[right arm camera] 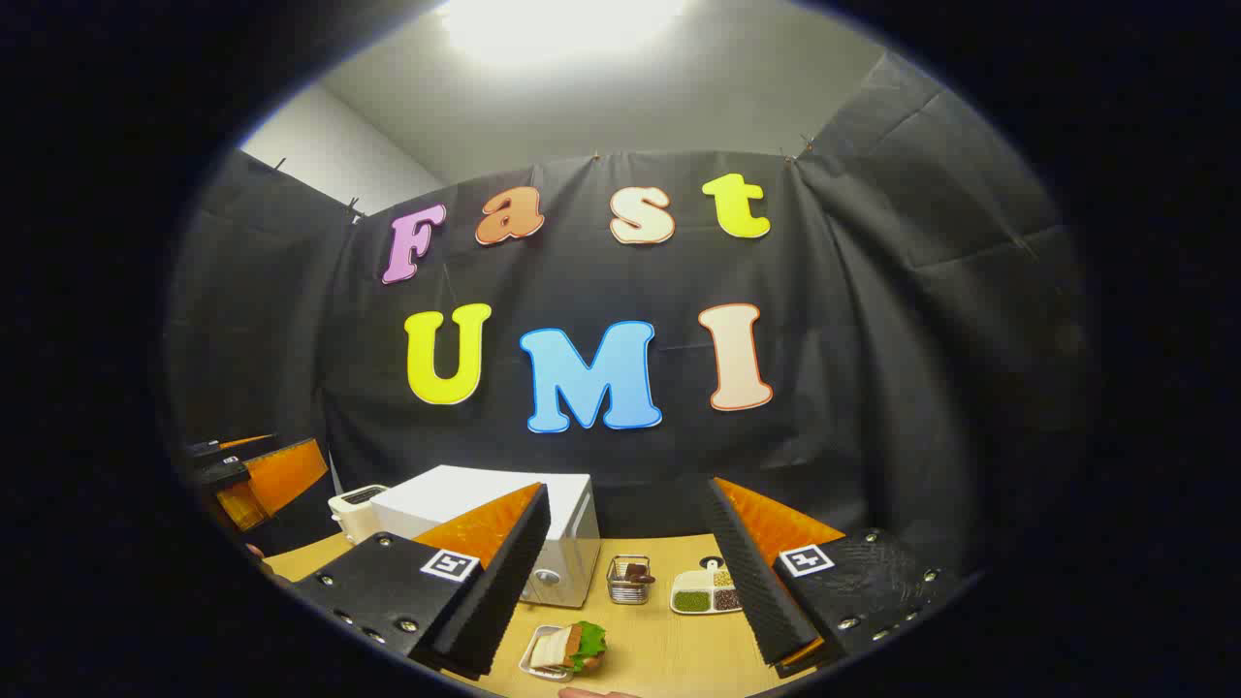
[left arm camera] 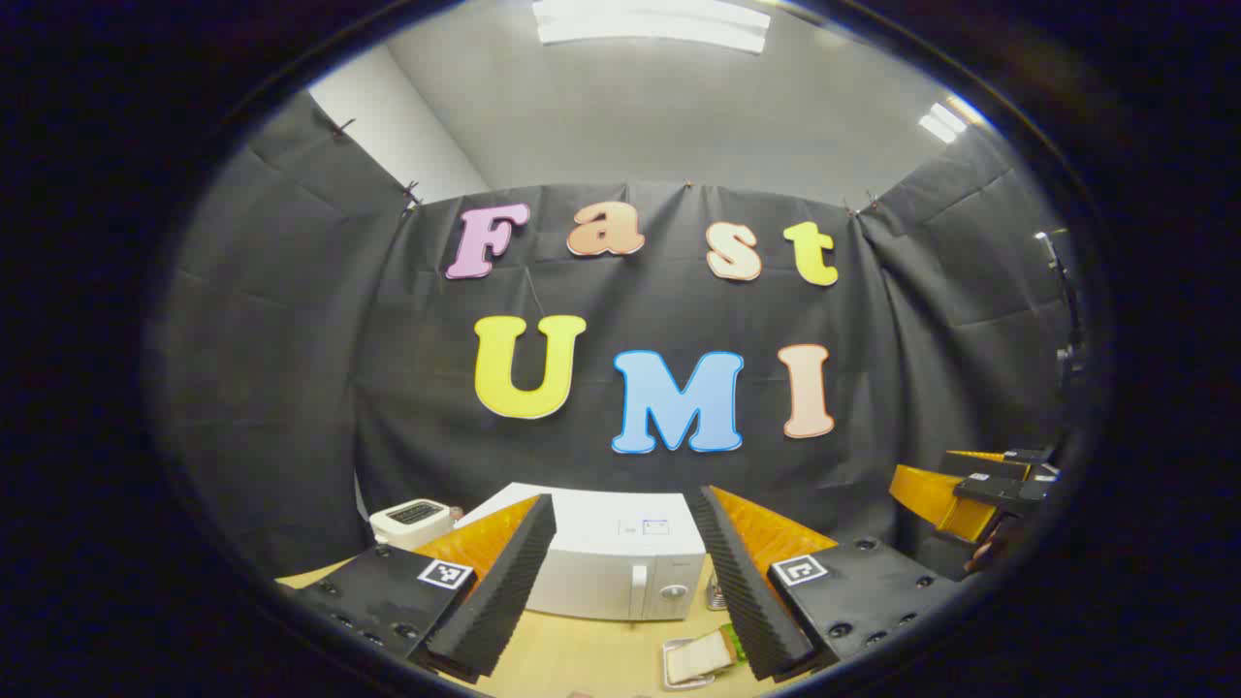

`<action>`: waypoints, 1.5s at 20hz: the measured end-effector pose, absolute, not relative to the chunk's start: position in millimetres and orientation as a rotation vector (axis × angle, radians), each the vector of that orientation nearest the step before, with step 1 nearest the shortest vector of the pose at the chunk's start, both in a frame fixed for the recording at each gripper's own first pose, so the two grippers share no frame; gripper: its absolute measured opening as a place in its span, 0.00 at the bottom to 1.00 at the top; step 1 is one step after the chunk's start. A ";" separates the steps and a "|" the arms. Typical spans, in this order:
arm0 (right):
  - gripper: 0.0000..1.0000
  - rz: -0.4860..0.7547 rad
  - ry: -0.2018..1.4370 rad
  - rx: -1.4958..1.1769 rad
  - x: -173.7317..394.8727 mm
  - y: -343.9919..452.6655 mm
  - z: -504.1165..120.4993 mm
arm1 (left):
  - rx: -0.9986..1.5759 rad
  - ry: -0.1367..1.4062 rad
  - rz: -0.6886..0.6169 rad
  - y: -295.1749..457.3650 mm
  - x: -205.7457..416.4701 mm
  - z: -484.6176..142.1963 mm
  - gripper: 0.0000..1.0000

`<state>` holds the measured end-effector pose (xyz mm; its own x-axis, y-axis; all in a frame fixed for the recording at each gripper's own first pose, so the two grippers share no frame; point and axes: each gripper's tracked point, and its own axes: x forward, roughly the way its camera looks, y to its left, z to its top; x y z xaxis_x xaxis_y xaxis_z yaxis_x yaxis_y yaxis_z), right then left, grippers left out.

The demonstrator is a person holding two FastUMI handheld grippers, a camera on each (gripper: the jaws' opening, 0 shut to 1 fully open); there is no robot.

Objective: Open the microwave oven with the left hand, put the food in, and close the microwave oven.

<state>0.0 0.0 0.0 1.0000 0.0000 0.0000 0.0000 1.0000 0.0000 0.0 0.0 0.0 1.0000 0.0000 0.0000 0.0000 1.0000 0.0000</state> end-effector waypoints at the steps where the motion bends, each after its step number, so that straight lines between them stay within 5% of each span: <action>1: 0.97 -0.018 0.000 0.006 3.6 2.5 0.5 | 0.005 -0.004 -0.013 2.9 4.7 1.4 0.96; 17: 0.97 -0.192 0.001 -0.055 11.3 23.1 0.5 | -0.085 0.008 -0.200 25.4 51.9 -46.8 0.97; 30: 0.97 -0.150 0.135 -0.036 62.6 -14.6 -57.1 | -0.074 0.294 -0.209 -25.8 166.6 -259.7 0.94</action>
